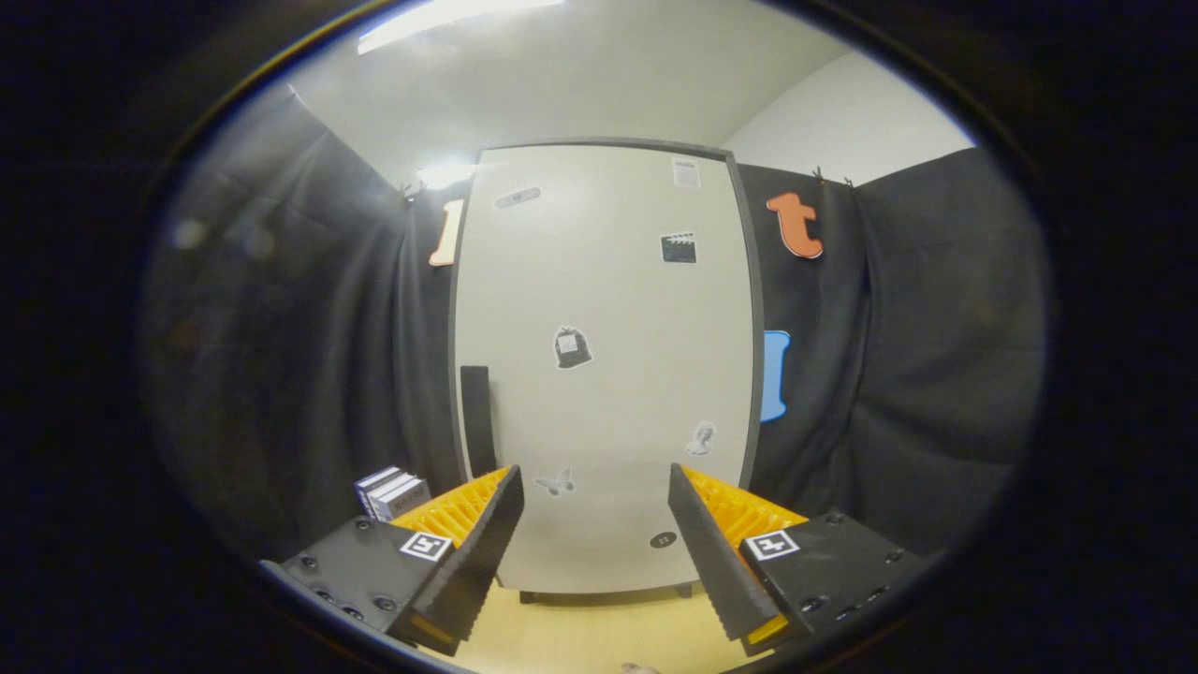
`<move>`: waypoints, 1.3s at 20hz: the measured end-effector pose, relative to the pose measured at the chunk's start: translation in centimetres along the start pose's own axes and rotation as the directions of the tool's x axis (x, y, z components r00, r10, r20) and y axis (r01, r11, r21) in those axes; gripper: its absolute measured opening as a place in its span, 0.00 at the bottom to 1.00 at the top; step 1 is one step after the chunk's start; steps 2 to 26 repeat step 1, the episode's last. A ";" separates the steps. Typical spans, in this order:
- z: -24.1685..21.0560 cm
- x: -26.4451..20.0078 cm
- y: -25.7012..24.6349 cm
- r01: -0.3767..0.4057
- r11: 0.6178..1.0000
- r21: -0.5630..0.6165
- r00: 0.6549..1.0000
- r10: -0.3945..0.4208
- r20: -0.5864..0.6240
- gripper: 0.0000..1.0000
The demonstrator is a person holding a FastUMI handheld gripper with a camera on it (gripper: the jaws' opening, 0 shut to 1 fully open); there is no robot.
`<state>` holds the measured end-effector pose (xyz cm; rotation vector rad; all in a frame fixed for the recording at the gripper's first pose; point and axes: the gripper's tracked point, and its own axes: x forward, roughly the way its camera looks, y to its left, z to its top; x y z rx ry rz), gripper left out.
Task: Open the shoe cabinet door, grab the shoes and put them into the shoe cabinet, then close the shoe cabinet door.
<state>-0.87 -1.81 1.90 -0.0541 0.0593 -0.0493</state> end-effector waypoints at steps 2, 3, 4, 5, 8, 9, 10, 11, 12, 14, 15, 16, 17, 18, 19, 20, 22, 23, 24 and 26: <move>0.0 0.0 0.0 0.001 1.000 -0.001 1.000 -0.001 0.003 0.97; 0.0 0.0 0.0 0.001 1.000 -0.001 1.000 -0.001 0.003 0.97; 0.0 0.0 0.0 0.001 1.000 -0.001 1.000 -0.001 0.003 0.97; 0.0 0.0 0.0 0.001 1.000 -0.001 1.000 -0.001 0.003 0.97; 0.0 0.0 0.0 0.001 1.000 -0.001 1.000 -0.001 0.003 0.97; 0.0 0.0 0.0 0.001 1.000 -0.001 1.000 -0.001 0.003 0.97; 0.0 0.0 0.0 0.001 1.000 -0.001 1.000 -0.001 0.003 0.97; 0.0 0.0 0.0 0.001 1.000 -0.001 1.000 -0.001 0.003 0.97; 0.0 0.0 0.0 0.001 1.000 -0.001 1.000 -0.001 0.003 0.97; 0.0 0.0 0.0 0.001 1.000 -0.001 1.000 -0.001 0.003 0.97; 0.0 0.0 0.0 0.001 1.000 -0.001 1.000 -0.001 0.003 0.97; 0.0 0.0 0.0 0.001 1.000 -0.001 1.000 -0.001 0.003 0.97; 0.0 0.0 0.0 0.001 1.000 -0.001 1.000 -0.001 0.003 0.97; 0.0 0.0 0.0 0.001 1.000 -0.001 1.000 -0.001 0.003 0.97; 0.0 0.0 0.0 0.001 1.000 -0.001 1.000 -0.001 0.003 0.97; 0.0 0.0 0.0 0.001 1.000 -0.001 1.000 -0.001 0.003 0.97; 0.0 0.0 0.0 0.001 1.000 -0.001 1.000 -0.001 0.003 0.97; 0.0 0.0 0.0 0.001 1.000 -0.001 1.000 -0.001 0.003 0.97; 0.0 0.0 0.0 0.001 1.000 -0.001 1.000 -0.001 0.003 0.97; 0.0 0.0 0.0 0.001 1.000 -0.001 1.000 -0.001 0.003 0.97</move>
